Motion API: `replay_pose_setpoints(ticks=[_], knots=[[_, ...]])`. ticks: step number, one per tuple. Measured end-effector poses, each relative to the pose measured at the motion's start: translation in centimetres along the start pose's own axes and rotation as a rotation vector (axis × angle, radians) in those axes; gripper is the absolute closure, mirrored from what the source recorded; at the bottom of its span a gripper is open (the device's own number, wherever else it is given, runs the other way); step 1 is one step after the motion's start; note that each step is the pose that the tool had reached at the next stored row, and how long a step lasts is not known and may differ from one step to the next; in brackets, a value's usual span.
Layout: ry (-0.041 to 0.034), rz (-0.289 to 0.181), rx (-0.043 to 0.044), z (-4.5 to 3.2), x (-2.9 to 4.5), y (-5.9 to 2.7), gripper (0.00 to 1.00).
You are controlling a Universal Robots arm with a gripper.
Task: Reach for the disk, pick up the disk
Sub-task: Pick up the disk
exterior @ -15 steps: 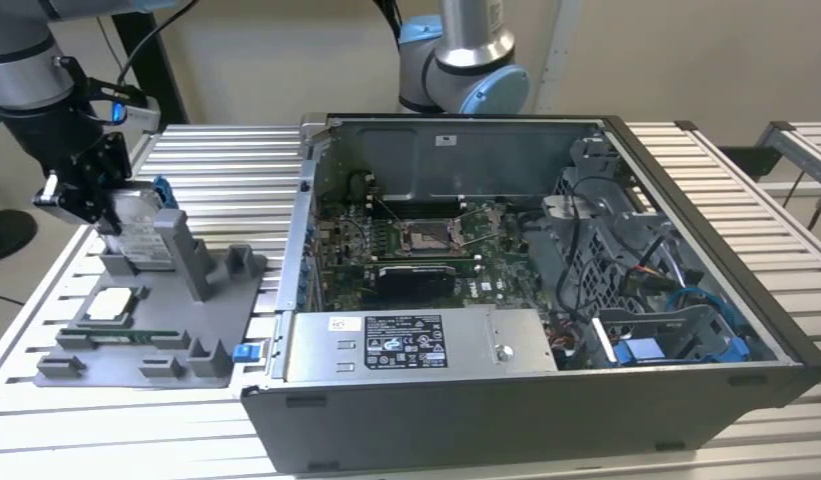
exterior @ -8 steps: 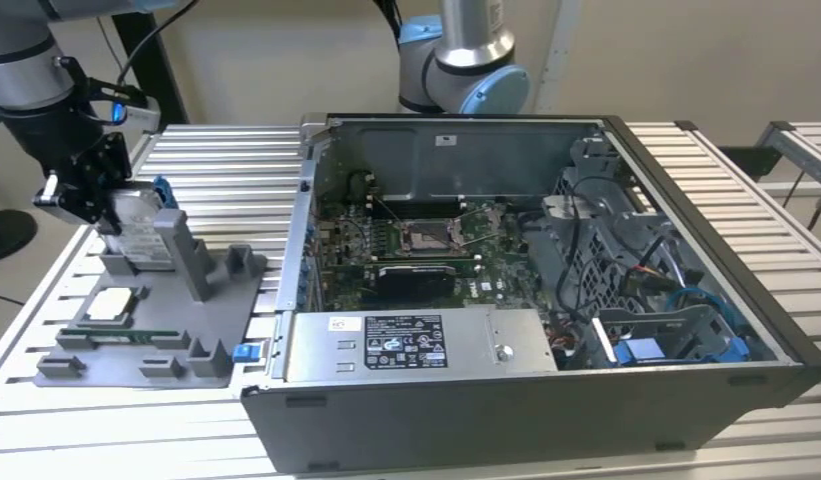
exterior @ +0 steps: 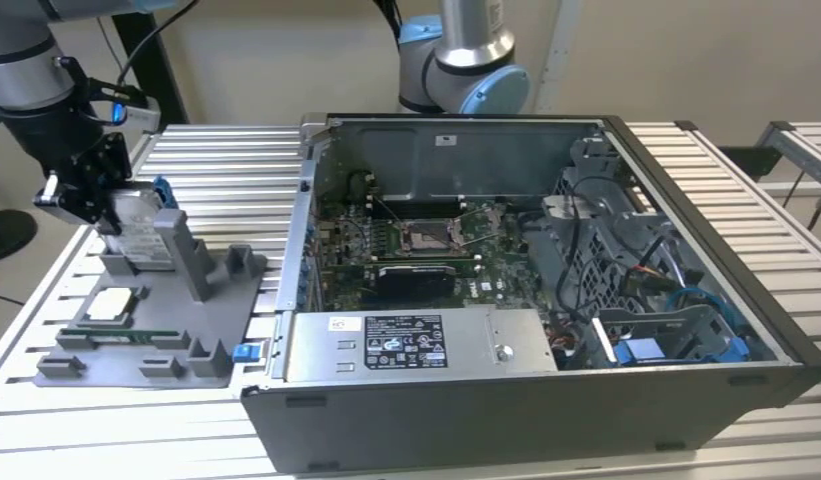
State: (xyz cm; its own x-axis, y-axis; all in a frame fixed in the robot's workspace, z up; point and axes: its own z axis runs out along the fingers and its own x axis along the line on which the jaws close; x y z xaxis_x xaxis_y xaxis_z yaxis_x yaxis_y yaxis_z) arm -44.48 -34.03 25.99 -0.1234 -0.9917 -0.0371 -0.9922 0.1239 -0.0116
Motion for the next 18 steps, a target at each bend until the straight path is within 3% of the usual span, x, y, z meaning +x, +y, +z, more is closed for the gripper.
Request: replay_pose_setpoints(ticks=[6, 18], knots=[[-0.0001, 0.000, 0.0001, -0.35, -0.01, 0.00, 1.00], [0.0005, -0.025, -0.0007, -2.73, -0.10, -0.03, 1.00]])
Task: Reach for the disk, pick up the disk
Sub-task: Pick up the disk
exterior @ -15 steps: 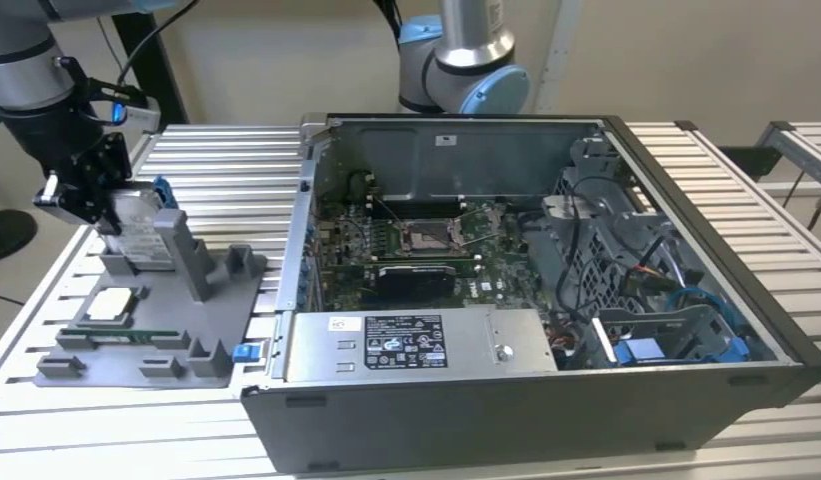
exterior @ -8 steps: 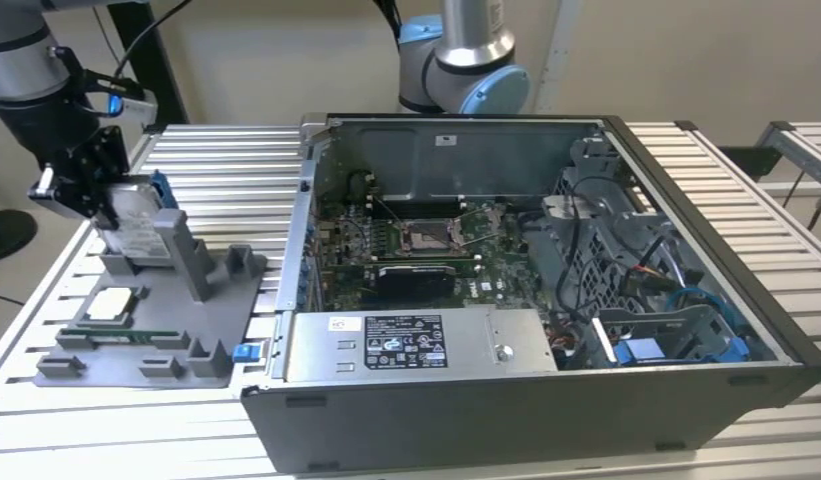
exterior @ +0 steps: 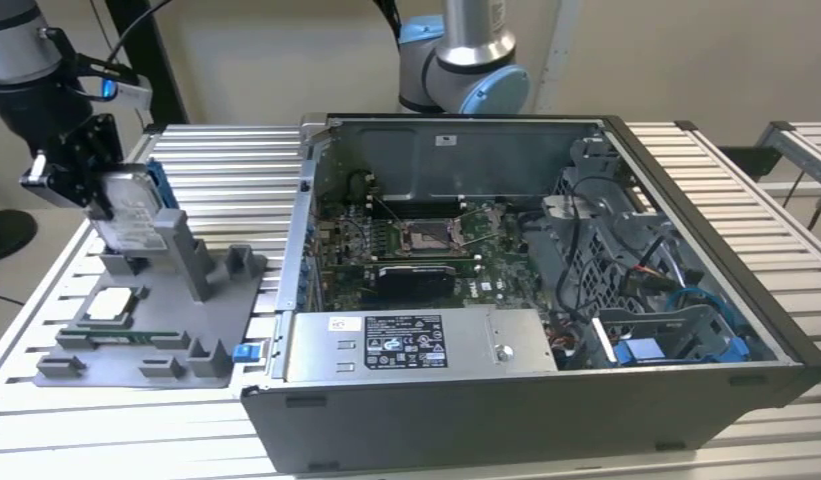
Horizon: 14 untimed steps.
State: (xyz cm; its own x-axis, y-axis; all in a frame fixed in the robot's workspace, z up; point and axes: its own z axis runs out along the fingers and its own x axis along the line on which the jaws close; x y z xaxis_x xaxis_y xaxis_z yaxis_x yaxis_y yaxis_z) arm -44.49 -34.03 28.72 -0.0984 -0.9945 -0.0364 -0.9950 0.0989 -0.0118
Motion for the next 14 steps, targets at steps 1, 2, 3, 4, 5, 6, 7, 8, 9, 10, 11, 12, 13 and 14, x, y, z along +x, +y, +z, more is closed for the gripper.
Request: replay_pose_setpoints(ticks=[1, 2, 3, 4, 5, 6, 7, 8, 9, 10, 11, 12, 13, 14], knots=[[0.0000, -0.003, -0.0003, -0.26, -0.01, 0.00, 1.00], [-0.0001, -0.008, -0.0004, -0.53, -0.02, -0.01, 1.00], [-0.0002, -0.014, -0.0005, -0.82, -0.03, -0.01, 1.00], [-0.0003, -0.019, -0.0006, -1.13, -0.04, -0.01, 1.00], [-0.0002, -0.022, -0.0009, -1.43, -0.05, -0.02, 1.00], [-0.0003, -0.026, -0.0010, -1.73, -0.06, -0.02, 1.00], [-0.0004, -0.029, -0.0011, -2.01, -0.07, -0.03, 1.00], [-0.0004, -0.032, -0.0012, -2.28, -0.08, -0.03, 1.00], [-0.0004, -0.035, -0.0013, -2.54, -0.09, -0.03, 1.00], [-0.0004, -0.037, -0.0015, -2.76, -0.10, -0.03, 1.00], [-0.0004, -0.039, -0.0015, -2.98, -0.11, -0.04, 1.00], [-0.0005, -0.040, -0.0015, -3.20, -0.11, -0.04, 1.00], [-0.0005, -0.041, -0.0015, -3.41, -0.12, -0.04, 1.00], [-0.0006, -0.042, -0.0015, -3.60, -0.13, -0.05, 1.00]])
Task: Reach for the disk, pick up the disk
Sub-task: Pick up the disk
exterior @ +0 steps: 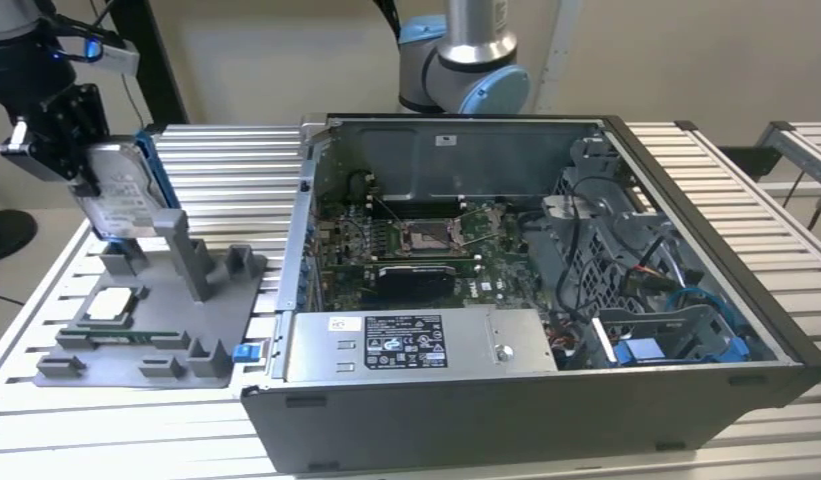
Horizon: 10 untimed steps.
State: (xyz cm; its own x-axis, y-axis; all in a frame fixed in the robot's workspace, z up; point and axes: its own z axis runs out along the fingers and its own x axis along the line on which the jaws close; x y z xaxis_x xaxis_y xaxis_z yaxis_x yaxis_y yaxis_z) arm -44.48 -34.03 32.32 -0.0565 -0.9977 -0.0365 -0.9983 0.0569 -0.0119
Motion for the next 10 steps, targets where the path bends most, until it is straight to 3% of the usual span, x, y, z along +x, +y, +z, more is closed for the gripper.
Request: replay_pose_setpoints(ticks=[10], knots=[[0.0000, -0.006, -0.0003, -2.47, -0.09, -0.03, 1.00]])
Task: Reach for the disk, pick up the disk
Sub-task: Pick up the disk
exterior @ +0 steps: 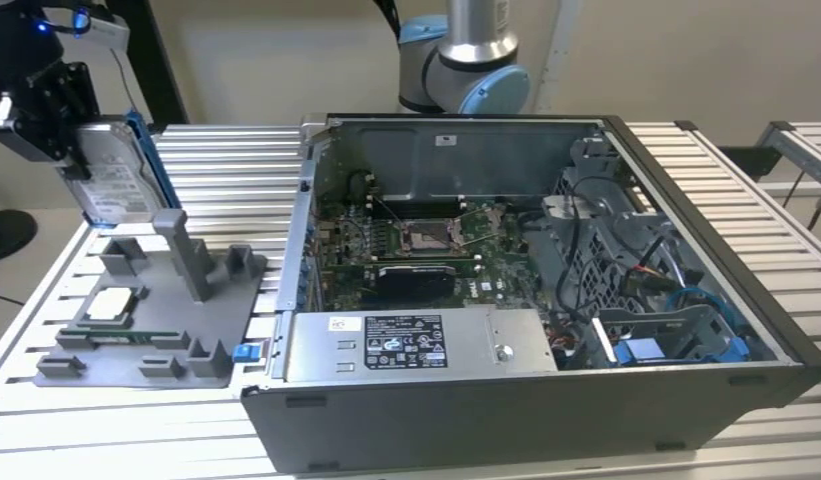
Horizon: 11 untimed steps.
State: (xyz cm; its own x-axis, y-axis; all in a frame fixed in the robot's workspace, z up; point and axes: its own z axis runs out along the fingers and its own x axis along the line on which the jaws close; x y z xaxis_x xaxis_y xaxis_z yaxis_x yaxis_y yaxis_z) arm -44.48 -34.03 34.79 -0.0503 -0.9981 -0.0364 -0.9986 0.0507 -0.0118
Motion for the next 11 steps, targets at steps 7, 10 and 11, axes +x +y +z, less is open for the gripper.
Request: replay_pose_setpoints(ticks=[7, 10, 11], knots=[[0.0000, -0.002, -0.0001, -1.96, -0.07, -0.02, 1.00], [0.0000, -0.004, -0.0002, -2.75, -0.10, -0.03, 1.00], [0.0000, -0.004, -0.0003, -2.98, -0.10, -0.04, 1.00]])
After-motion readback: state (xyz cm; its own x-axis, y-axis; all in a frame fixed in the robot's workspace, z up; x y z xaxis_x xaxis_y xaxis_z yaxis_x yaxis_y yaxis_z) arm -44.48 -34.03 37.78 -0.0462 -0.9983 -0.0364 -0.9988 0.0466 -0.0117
